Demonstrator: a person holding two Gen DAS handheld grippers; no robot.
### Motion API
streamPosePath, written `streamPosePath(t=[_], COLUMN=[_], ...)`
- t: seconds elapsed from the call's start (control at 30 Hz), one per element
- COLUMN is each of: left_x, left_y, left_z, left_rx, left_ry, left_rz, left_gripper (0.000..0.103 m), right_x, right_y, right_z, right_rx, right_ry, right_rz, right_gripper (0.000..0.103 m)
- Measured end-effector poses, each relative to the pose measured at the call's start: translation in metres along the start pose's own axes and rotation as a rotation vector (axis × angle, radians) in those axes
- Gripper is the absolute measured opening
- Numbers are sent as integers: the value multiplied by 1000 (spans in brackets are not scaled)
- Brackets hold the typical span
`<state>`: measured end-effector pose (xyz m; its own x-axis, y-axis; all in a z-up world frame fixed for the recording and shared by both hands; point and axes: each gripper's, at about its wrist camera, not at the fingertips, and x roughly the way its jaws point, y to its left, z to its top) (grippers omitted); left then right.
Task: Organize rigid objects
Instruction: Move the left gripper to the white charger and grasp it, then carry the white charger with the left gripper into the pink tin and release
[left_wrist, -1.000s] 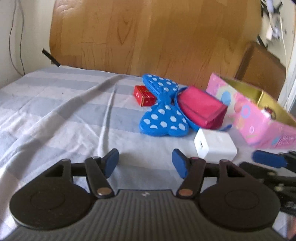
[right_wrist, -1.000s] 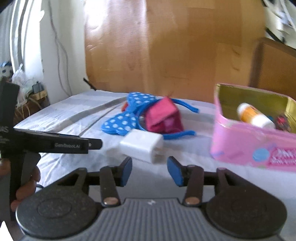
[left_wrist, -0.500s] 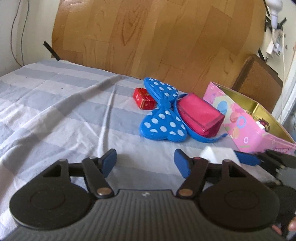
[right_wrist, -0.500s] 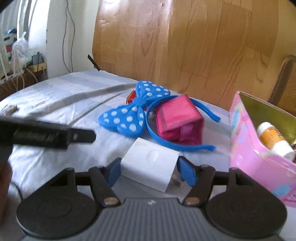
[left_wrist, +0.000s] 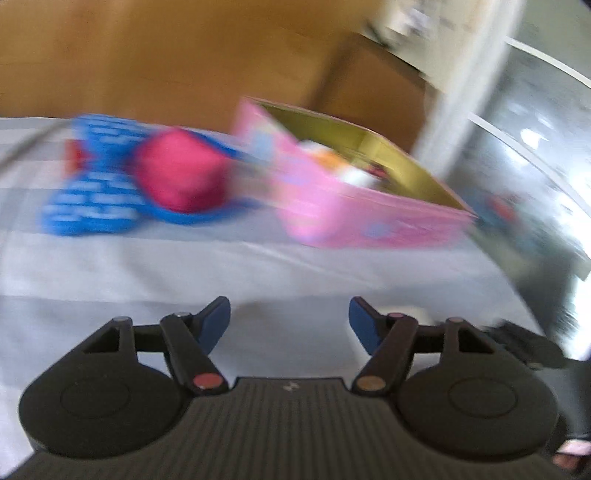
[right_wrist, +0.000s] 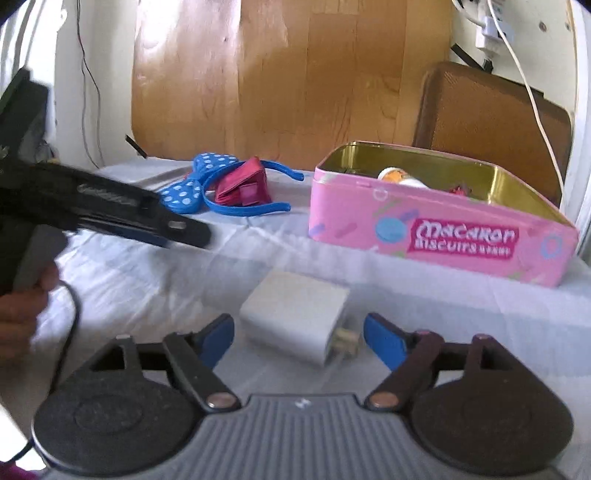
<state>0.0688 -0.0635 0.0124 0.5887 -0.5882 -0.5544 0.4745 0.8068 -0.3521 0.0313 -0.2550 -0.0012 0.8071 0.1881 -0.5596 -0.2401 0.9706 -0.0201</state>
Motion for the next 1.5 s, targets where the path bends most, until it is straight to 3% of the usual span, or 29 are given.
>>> streamPosePath(t=[0.13, 0.33, 0.4, 0.47, 0.63, 0.9, 1.03, 1.23, 1.5], left_x=[11, 18, 20, 26, 28, 22, 36, 71, 111], left_y=[-25, -32, -35, -39, -51, -72, -71, -62, -45], left_z=[-3, -8, -9, -7, 6, 60, 86, 113, 123], left_rx=[24, 15, 38, 32, 67, 167, 169, 149, 94], left_ry=[72, 125, 128, 140, 103, -48, -81, -56, -13], left_rz=[-71, -72, -60, -109, -76, -84, -68, -31, 13], left_gripper=[70, 69, 66, 57, 57, 56, 56, 56, 56], right_x=[-1, 6, 11, 14, 8, -2, 11, 53, 103], right_y=[-2, -1, -4, -9, -12, -27, -39, -59, -74], right_z=[-4, 3, 3, 5, 3, 42, 68, 95, 105], right_rx=[-28, -109, -101, -74, -46, -10, -5, 33, 64], right_ry=[10, 4, 28, 36, -7, -172, -214, -190, -134], right_rz=[5, 9, 43, 102, 83, -2, -26, -14, -19], right_gripper=[85, 85, 73, 57, 47, 47, 47, 47, 49])
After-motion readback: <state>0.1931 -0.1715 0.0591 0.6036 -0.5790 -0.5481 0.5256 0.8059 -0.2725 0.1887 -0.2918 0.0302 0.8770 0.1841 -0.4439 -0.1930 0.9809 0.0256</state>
